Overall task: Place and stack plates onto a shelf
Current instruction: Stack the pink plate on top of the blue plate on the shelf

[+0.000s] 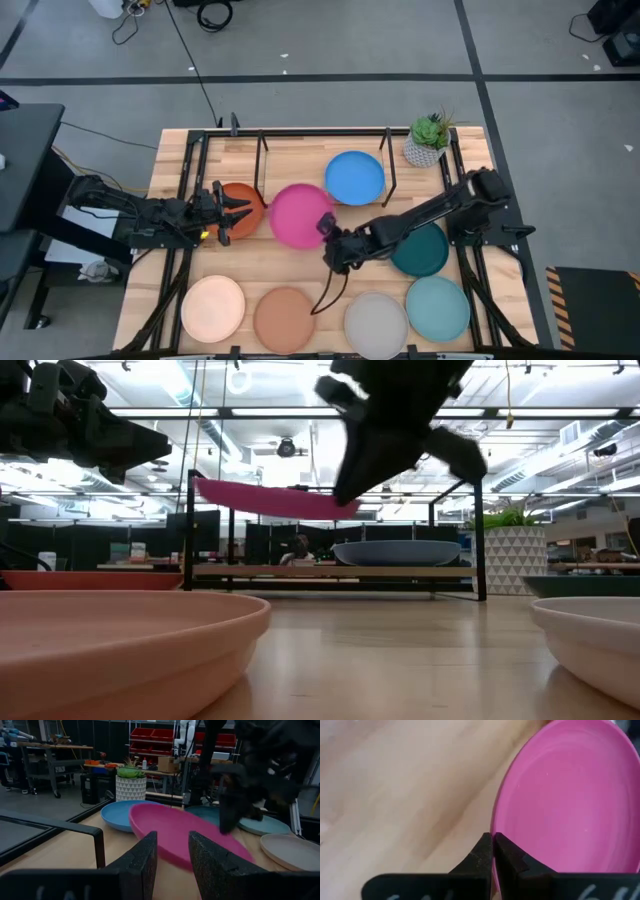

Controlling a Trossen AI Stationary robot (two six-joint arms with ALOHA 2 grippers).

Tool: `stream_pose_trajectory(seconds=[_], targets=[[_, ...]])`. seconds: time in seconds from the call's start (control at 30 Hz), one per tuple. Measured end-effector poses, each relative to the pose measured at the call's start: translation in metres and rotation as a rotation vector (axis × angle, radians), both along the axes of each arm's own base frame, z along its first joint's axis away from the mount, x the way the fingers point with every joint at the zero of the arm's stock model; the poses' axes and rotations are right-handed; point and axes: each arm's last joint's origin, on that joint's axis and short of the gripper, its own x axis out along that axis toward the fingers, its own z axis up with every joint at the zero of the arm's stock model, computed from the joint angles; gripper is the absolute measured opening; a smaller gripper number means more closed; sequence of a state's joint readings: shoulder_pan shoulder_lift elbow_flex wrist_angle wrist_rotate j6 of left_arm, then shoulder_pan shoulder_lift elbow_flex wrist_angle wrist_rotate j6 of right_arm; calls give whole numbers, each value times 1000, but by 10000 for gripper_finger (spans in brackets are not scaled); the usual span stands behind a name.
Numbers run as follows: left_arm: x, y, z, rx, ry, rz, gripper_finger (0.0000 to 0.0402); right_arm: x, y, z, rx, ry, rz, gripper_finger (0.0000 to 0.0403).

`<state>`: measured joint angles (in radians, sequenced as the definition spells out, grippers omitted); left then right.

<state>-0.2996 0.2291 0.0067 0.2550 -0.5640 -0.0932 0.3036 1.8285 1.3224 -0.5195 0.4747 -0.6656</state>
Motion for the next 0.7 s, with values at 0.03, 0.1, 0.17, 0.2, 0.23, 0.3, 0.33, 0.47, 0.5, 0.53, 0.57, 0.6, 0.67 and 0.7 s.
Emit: stream_pose_trajectory(seconds=[0.03, 0.1, 0.17, 0.2, 0.23, 0.3, 0.33, 0.47, 0.5, 0.53, 0.57, 0.6, 0.67, 0.7], targets=[[0, 0, 0, 0, 0, 0, 119, -4, -4, 5, 17, 4, -39, 13], [0, 0, 0, 0, 0, 0, 119, -11, -14, 14, 56, 2, -122, 13], [0, 0, 0, 0, 0, 0, 119, -17, -25, 24, 93, -11, -204, 13], [0, 0, 0, 0, 0, 0, 119, -20, -30, 28, 109, -9, -243, 14], [0, 0, 0, 0, 0, 0, 119, -22, -36, 30, 127, -3, -280, 14], [0, 0, 0, 0, 0, 0, 119, -26, -48, 32, 171, 14, -354, 13], [0, 0, 0, 0, 0, 0, 119, -28, -54, 33, 197, 24, -391, 13], [0, 0, 0, 0, -1, 0, 119, -30, -77, 30, 277, 59, -513, 13], [0, 0, 0, 1, 0, 0, 119, -30, -82, 29, 281, 58, -536, 13], [0, 0, 0, 1, 0, 0, 119, -31, -87, 27, 281, 57, -553, 13], [0, 0, 0, 0, 0, 0, 119, -31, -90, 25, 280, 58, -565, 13], [0, 0, 0, 0, 0, 0, 119, -32, -94, 23, 281, 59, -578, 13], [0, 0, 0, 1, 4, 0, 119, -33, -100, 19, 292, 49, -607, 13], [0, 0, -1, 2, 8, 0, 119, -34, -103, 17, 297, 48, -625, 13]])
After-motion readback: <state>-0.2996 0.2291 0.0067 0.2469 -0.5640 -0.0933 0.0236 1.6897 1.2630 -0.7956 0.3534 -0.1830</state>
